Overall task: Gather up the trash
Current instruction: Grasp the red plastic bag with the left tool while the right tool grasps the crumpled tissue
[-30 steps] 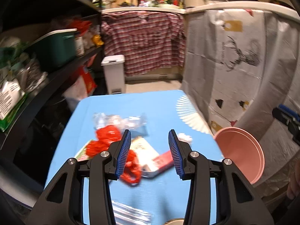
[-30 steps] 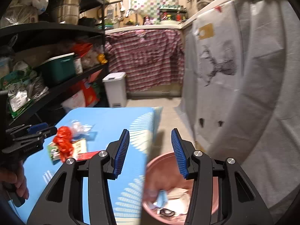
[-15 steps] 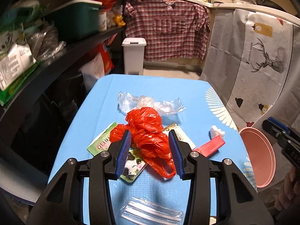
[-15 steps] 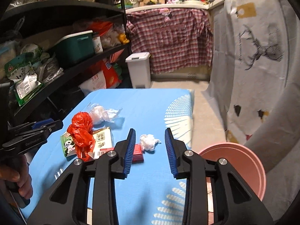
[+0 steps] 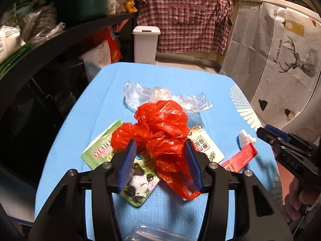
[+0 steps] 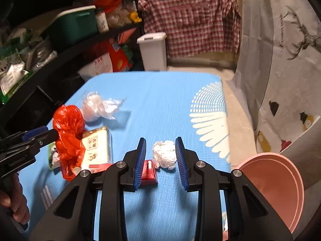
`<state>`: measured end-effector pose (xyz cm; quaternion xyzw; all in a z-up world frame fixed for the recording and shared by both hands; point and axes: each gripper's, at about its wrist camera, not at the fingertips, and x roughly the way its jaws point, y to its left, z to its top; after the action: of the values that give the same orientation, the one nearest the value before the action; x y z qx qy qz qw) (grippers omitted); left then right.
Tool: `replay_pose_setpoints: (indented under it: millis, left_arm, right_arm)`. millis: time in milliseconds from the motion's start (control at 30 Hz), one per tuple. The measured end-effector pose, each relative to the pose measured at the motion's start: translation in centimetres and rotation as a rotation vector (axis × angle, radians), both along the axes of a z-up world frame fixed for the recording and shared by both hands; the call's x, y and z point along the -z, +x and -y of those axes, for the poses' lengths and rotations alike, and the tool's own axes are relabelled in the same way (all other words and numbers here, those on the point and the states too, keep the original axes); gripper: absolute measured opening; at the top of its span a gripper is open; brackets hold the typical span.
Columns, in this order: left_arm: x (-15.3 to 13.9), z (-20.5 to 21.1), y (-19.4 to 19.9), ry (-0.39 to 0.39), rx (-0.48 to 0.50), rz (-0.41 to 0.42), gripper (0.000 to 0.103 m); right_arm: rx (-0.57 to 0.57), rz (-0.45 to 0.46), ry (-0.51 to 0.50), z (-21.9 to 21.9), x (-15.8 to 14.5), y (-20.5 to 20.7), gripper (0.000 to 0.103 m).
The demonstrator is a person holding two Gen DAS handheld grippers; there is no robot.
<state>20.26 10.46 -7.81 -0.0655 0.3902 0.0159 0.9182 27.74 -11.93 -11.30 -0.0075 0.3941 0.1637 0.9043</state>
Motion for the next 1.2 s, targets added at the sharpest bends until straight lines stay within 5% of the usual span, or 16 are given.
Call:
replay_pose_setpoints:
  millis: [433,700,1200]
  left_arm:
    - [0.0,0.1,1.1,-0.063,-0.005,0.000,0.057]
    - [0.3,0.9,1.8,-0.044,-0.032,-0.001,0.061]
    - [1.3,2.3,2.9,-0.029,-0.035,-0.047,0.065]
  right_arm:
    - [-0.004,-0.086,-0.027,-0.2,2.4,1.3,0.031]
    - [-0.007,-0.091,-0.025,-0.3,2.4,1.2,0.009]
    - [-0.013,-0.063,-0.012,0.4,1.3,0.7,0.006]
